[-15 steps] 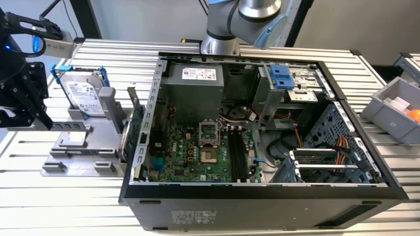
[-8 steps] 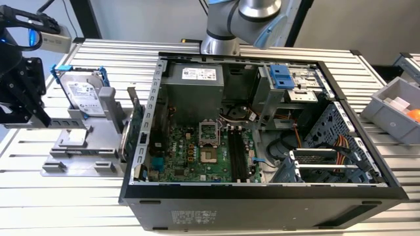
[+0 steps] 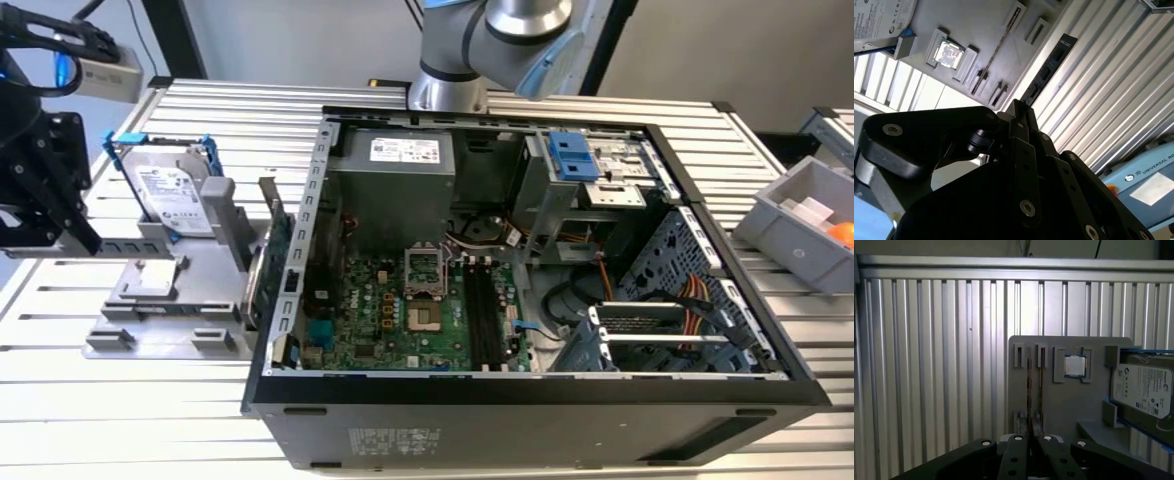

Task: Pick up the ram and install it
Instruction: 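Pick up the ram and move it above insertion slot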

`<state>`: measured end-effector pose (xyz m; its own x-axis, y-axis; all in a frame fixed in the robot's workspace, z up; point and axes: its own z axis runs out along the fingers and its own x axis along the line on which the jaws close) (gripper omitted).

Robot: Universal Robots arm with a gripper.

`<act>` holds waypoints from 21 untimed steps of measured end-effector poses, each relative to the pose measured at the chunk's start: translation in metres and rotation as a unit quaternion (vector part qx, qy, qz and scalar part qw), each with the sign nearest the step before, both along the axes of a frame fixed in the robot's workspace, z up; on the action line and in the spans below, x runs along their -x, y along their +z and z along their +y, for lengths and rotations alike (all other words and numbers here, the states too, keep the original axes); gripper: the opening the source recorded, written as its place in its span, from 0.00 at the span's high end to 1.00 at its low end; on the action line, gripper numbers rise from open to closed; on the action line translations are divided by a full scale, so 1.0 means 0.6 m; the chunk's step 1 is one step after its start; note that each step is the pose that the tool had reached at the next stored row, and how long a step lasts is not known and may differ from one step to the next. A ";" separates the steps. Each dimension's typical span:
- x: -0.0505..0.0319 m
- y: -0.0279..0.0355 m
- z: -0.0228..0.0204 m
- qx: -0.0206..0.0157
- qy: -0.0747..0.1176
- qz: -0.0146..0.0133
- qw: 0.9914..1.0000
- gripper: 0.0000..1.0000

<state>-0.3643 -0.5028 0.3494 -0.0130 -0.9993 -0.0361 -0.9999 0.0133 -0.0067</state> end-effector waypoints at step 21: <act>0.000 0.022 0.0000 0.000 0.000 0.000 1.000 1.00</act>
